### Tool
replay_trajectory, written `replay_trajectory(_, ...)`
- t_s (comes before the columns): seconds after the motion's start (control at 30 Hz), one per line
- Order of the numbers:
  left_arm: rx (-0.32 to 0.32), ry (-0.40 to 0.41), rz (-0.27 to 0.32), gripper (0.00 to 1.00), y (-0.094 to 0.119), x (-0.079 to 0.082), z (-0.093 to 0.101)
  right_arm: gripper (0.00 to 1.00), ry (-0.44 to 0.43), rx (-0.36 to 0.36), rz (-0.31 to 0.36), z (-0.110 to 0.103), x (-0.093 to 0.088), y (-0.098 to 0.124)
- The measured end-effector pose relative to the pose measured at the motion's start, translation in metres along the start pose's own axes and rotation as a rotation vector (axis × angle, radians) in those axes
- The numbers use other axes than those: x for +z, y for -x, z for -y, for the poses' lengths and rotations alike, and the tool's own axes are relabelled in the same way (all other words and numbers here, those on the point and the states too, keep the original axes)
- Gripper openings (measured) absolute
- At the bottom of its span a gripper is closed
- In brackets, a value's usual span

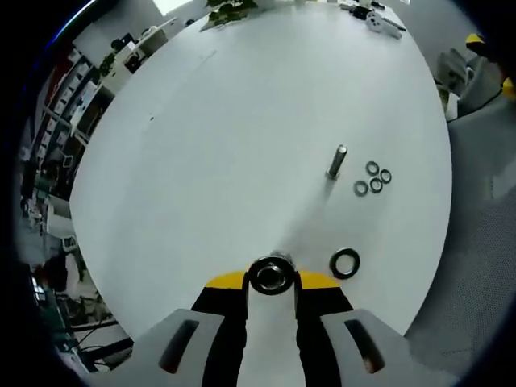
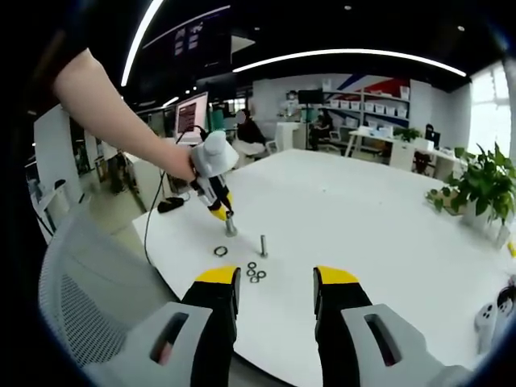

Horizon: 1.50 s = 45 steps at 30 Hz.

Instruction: Place the washer onto the threaded stud by aligning its center hole with the stud, sliding it down to the base, and recovering from edge contact or off-axis alignment until the washer reaches the visible bottom stop.

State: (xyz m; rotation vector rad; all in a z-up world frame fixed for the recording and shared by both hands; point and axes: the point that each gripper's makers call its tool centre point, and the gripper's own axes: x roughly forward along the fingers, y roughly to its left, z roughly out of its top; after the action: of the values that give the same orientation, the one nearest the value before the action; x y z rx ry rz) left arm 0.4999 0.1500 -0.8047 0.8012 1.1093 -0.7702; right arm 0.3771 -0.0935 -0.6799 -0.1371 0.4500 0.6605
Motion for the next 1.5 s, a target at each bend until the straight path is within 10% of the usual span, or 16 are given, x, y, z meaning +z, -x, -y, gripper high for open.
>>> replay_trajectory(0.8,-0.039,0.047,-0.032,0.20,-0.036,-0.008,0.006,0.37,-0.008,0.005,-0.013,-0.001,-0.003,-0.001)
replay_trajectory(1.5,-0.033,0.107,0.008,0.21,-0.021,-0.007,0.009,0.37,-0.006,0.018,-0.008,-0.004,-0.001,-0.001)
